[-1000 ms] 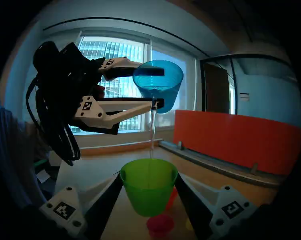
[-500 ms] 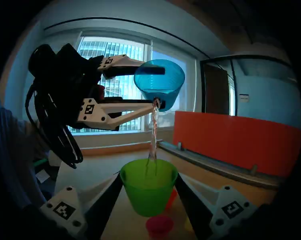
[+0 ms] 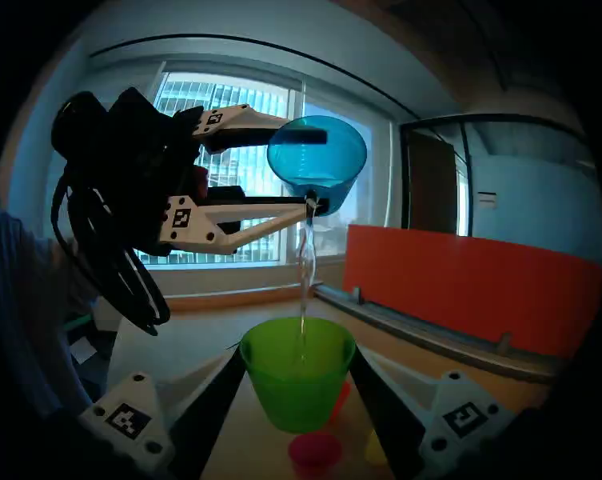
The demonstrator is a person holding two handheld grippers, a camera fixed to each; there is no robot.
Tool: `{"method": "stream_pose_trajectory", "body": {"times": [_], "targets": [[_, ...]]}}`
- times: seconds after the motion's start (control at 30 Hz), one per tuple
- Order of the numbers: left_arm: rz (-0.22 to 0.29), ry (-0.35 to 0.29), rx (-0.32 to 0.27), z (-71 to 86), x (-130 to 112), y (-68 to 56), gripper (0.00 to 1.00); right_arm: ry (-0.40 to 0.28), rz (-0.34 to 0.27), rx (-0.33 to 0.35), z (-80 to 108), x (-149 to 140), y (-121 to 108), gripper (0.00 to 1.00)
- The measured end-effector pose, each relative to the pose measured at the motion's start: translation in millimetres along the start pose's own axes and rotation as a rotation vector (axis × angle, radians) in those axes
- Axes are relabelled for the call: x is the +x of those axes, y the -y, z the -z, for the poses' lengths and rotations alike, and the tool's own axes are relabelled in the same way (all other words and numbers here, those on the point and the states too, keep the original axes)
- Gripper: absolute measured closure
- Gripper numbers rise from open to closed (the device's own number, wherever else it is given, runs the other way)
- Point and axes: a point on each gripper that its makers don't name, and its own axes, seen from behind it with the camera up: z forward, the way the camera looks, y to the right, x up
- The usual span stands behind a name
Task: Pour water
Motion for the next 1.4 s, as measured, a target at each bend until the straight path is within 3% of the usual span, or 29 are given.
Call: {"method": "stream_pose_trajectory", "body": {"times": [0.8, 1.4], "targets": [[-0.149, -0.007, 0.033, 2.3, 12.8, 17.3, 0.16, -0.005, 0.012, -0.009, 2.0, 3.6, -2.5, 0.09], [-0.273, -0.018, 0.053, 4.7, 21.1, 17.3, 0.17, -0.01, 0.015, -0.016, 2.2, 6.8, -2.6, 0.09]]}}
